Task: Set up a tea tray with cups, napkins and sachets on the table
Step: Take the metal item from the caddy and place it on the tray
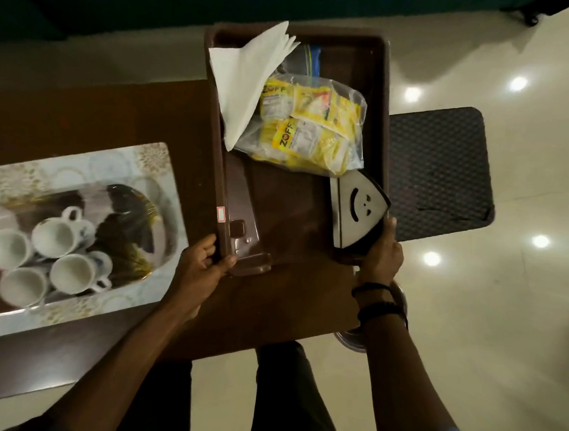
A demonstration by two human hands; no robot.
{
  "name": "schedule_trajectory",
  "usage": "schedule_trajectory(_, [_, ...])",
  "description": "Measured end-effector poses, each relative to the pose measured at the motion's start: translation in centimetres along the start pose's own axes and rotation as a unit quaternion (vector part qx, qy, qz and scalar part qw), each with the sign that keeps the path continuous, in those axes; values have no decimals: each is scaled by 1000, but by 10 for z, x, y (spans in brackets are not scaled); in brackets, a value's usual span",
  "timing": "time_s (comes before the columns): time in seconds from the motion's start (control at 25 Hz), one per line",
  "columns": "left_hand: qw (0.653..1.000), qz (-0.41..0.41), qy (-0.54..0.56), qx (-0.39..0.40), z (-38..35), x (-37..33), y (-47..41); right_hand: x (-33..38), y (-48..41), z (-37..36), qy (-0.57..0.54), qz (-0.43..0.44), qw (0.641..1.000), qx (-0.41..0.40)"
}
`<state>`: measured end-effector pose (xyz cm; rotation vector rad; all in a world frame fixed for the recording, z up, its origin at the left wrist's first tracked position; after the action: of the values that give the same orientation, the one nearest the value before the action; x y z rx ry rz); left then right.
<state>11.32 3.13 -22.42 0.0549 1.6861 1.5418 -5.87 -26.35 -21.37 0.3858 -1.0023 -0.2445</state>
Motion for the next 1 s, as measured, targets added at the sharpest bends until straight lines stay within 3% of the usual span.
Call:
schedule_trajectory(0.28, [997, 44, 61, -18, 48, 52, 5, -10, 45, -43, 42, 41, 997, 57])
schedule_trajectory(0.6, [998, 5, -52, 23, 54, 46, 5, -5, 60, -39, 92, 55, 994, 2])
schedule_trajectory(0.68, [995, -18, -96, 10, 56, 40, 6, 15, 65, -34, 177, 120, 975, -59])
schedule_trajectory(0.76, [995, -22, -98, -26, 66, 35, 7, 39, 75, -41, 212, 208, 952, -71])
schedule_trajectory(0.88, [995, -38, -40, -77, 85, 19, 1, 56, 85, -73, 274, 285, 919, 7])
schedule_trajectory(1.0, [994, -41, 32, -101, 97, 3, -6, 57, 89, -90, 358, 283, 889, 42])
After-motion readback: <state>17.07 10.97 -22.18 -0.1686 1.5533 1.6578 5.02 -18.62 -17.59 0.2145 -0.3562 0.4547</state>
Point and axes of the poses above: each hand's wrist, its own y-axis away from the middle knuckle, its own z-axis out of the back of the hand, x = y × z, the point moved 9 cm from there along -y, towards the middle knuckle, and after that the axes turned 10 degrees about z, right-handed, at the moved point
